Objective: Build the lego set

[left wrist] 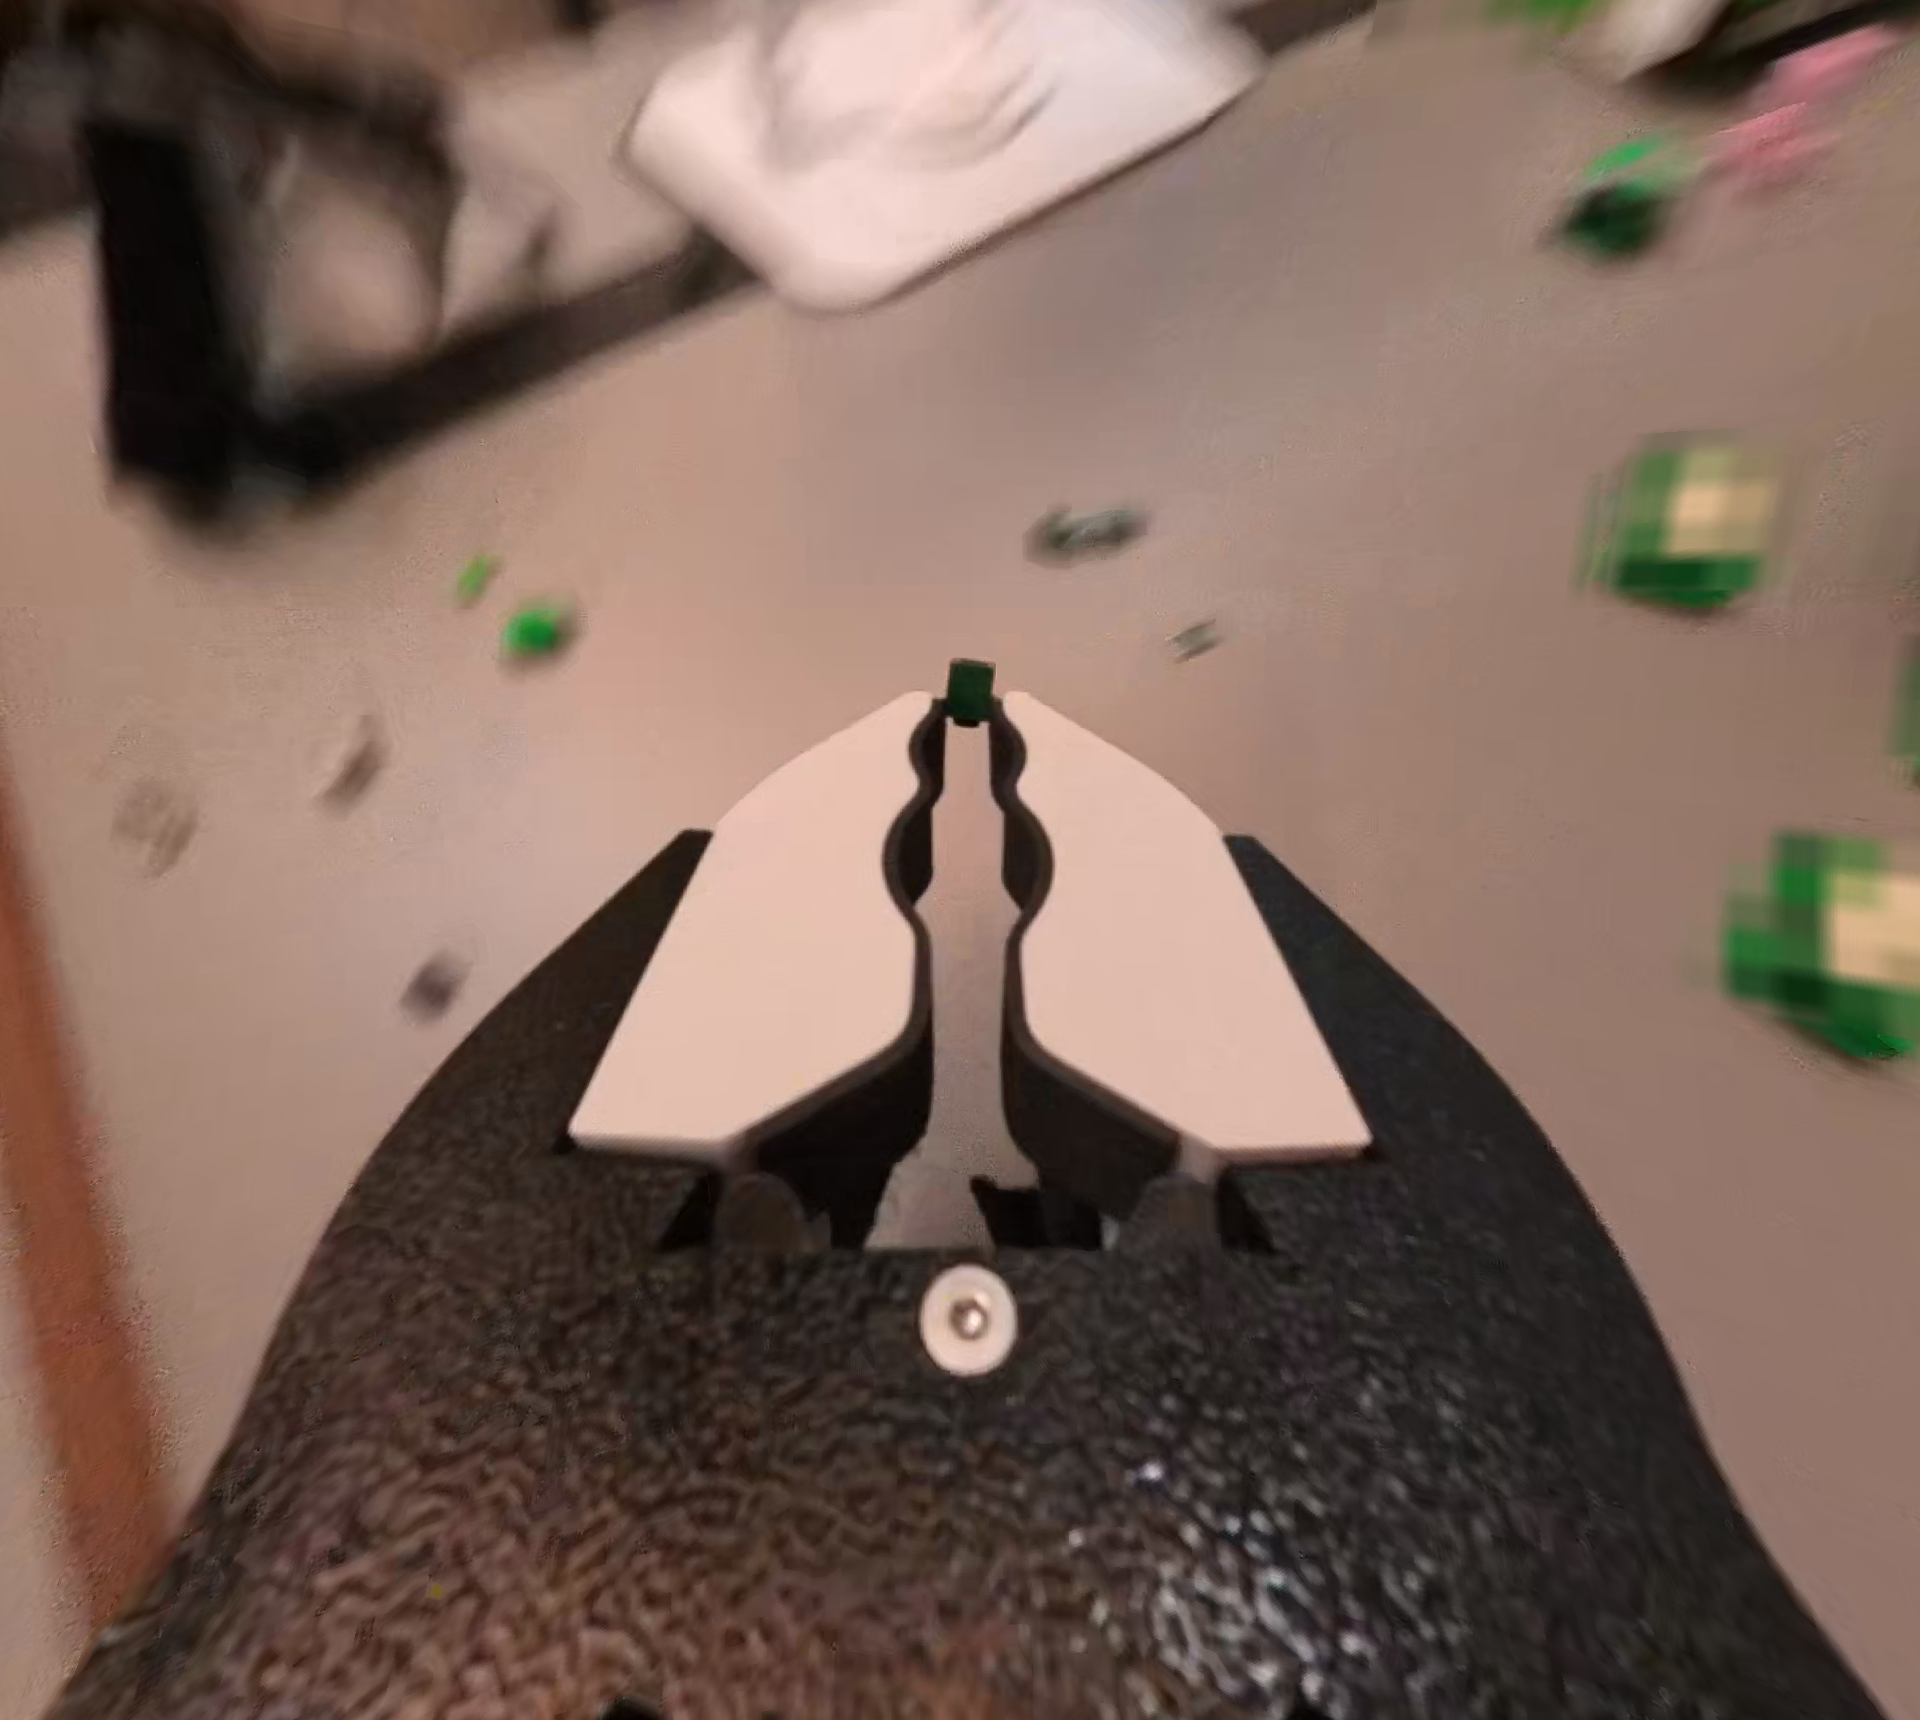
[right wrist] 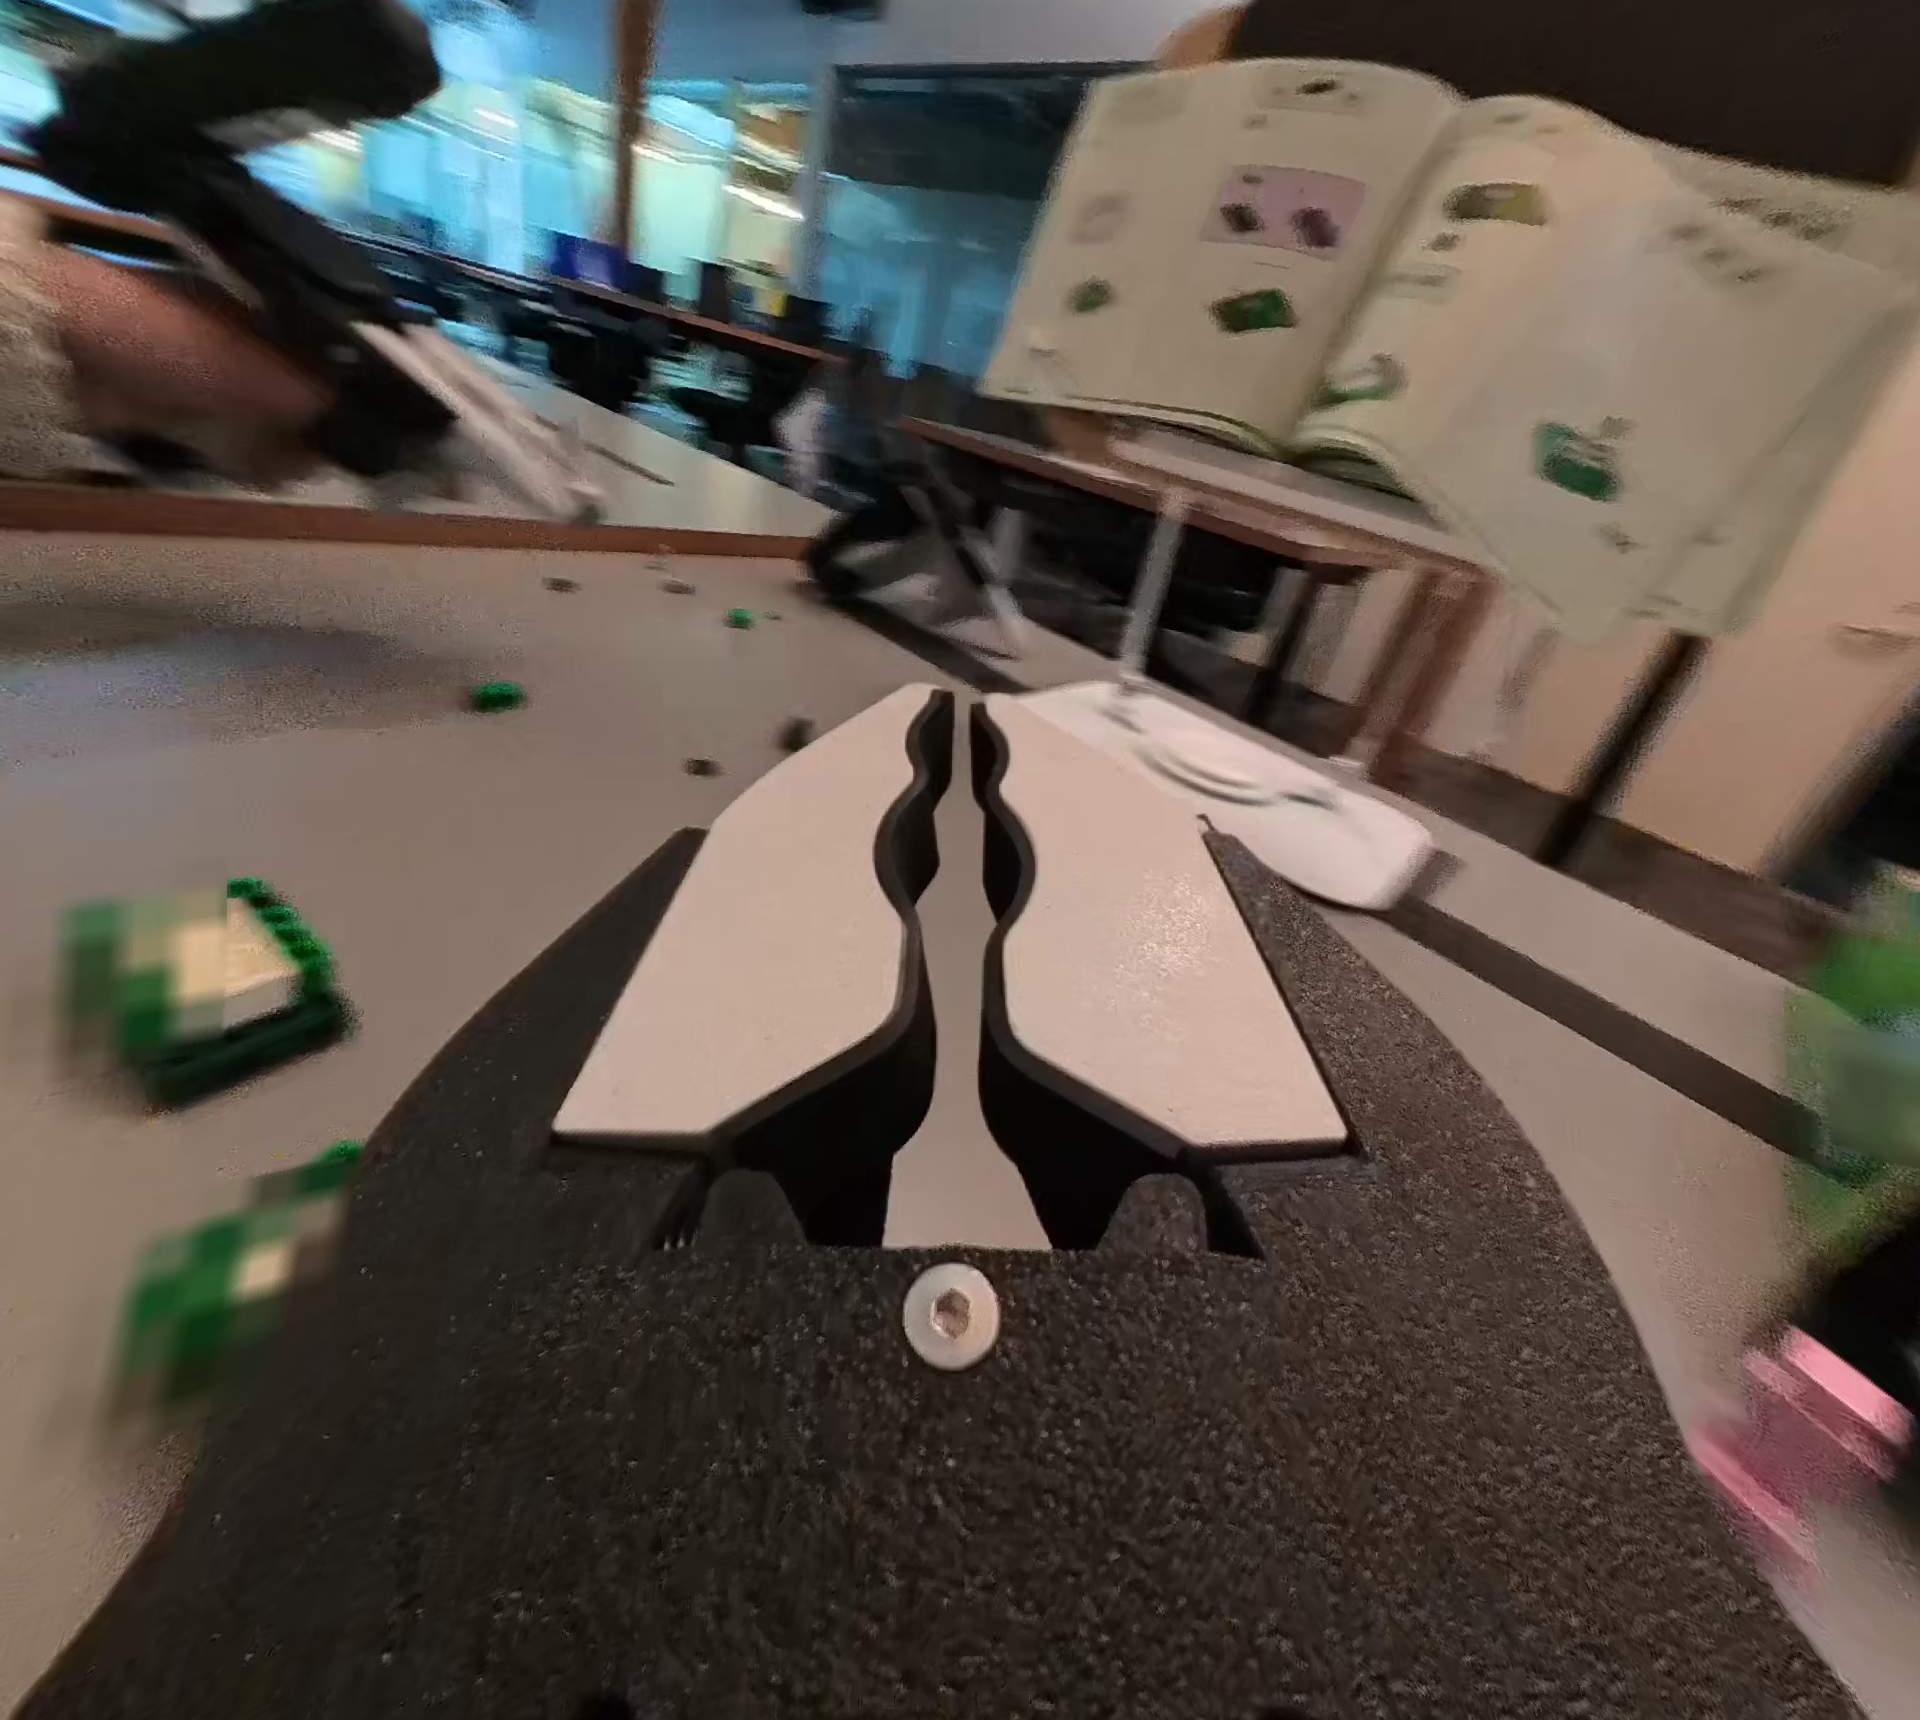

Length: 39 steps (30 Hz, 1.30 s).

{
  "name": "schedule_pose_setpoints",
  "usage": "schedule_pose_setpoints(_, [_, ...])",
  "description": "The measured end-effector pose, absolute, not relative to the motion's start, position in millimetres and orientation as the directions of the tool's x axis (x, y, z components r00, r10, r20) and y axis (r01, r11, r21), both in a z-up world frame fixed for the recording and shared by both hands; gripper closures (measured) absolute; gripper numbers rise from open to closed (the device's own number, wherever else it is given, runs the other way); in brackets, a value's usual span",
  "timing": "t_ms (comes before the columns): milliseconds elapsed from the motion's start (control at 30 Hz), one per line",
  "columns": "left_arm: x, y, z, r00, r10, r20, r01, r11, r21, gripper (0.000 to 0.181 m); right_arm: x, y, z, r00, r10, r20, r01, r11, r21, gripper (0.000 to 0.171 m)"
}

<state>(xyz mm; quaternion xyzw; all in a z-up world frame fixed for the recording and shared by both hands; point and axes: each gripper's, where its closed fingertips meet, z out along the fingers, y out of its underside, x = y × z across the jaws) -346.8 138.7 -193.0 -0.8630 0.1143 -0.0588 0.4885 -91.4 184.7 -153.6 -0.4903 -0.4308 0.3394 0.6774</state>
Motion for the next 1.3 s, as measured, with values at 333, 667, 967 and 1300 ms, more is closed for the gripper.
schedule_pose_setpoints(333, [-141.6, 68.9, -141.9, 0.620, -0.743, -0.251, -0.229, 0.134, -0.964, 0.174, -123.2, 78.2, -148.7, -0.184, 0.965, 0.186, -0.103, 0.170, -0.980, 0.155])
schedule_pose_setpoints(667, [-117.7, 57.1, -152.1, 0.517, -0.843, -0.150, -0.172, 0.069, -0.983, 0.174, -122.8, 51.2, -146.9, -0.303, 0.928, 0.217, -0.127, 0.186, -0.974, 0.163])
schedule_pose_setpoints(967, [-116.8, 56.7, -162.2, 0.498, -0.865, -0.066, -0.132, -0.001, -0.991, 0.174, -124.8, 50.7, -155.8, -0.336, 0.922, 0.190, -0.092, 0.169, -0.981, 0.163])
schedule_pose_setpoints(1300, [-156.4, 71.6, -262.6, 0.618, -0.774, -0.138, -0.588, -0.338, -0.735, 0.116, -121.2, 87.4, -164.1, -0.229, 0.961, 0.155, -0.028, 0.153, -0.988, 0.164])
